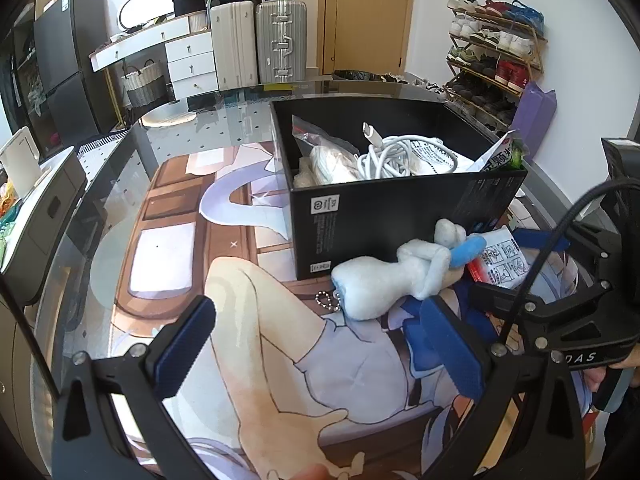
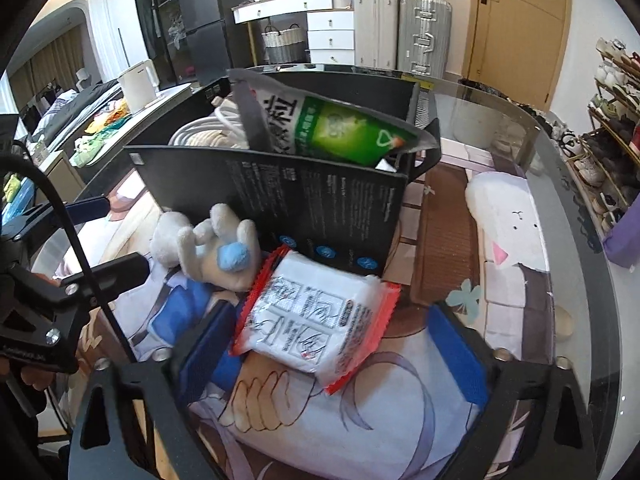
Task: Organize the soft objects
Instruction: 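Grasp the white-and-red printed packet with the right gripper, then grasp the white plush bunny toy with the left gripper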
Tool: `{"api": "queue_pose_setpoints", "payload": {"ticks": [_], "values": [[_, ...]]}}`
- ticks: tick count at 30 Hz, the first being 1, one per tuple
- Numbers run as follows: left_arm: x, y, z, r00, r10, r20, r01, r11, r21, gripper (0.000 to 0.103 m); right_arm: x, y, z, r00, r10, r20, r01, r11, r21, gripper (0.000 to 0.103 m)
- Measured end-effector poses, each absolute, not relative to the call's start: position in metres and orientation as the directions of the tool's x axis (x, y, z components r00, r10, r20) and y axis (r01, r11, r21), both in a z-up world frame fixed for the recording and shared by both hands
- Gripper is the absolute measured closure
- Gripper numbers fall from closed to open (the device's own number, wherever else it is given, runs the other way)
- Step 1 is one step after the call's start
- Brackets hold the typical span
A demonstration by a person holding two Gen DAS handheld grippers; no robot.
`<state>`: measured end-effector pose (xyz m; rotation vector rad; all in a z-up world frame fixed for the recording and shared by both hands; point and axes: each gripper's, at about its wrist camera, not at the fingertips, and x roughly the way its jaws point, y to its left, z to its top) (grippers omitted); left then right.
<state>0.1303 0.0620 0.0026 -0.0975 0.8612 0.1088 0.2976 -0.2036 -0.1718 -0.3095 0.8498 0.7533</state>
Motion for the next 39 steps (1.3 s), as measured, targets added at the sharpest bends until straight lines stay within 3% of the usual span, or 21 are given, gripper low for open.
{"api": "queue_pose_setpoints", "payload": {"ticks": [3, 12, 26, 33, 39], "values": [[0.130, 0.062, 0.002, 0.646, 0.056, -0.761, -0.134, 0.990, -0.041, 0.000, 0.293, -0.206, -0.171, 0.424, 0.480, -0.768, -0.724, 0.689, 0.031, 0.029], [0.130, 0.061, 0.002, 0.647, 0.053, -0.761, -0.132, 0.990, -0.043, 0.000, 0.282, -0.220, -0.168, 0.433, 0.509, -0.744, -0.742, 0.670, 0.027, 0.048], [0.131, 0.055, 0.001, 0.644, 0.014, -0.765, -0.118, 0.990, -0.080, 0.000, 0.266, -0.258, -0.148, 0.485, 0.565, -0.667, -0.719, 0.692, 0.063, 0.048], [0.141, 0.050, -0.004, 0.626, -0.016, -0.780, -0.113, 0.987, -0.111, 0.000, 0.252, -0.275, -0.137, 0.510, 0.635, -0.580, -0.712, 0.690, 0.130, 0.048], [0.151, 0.051, -0.009, 0.608, -0.046, -0.793, -0.140, 0.976, -0.164, 0.000, 0.249, -0.275, -0.134, 0.504, 0.645, -0.575, -0.721, 0.680, 0.131, 0.048]]}}
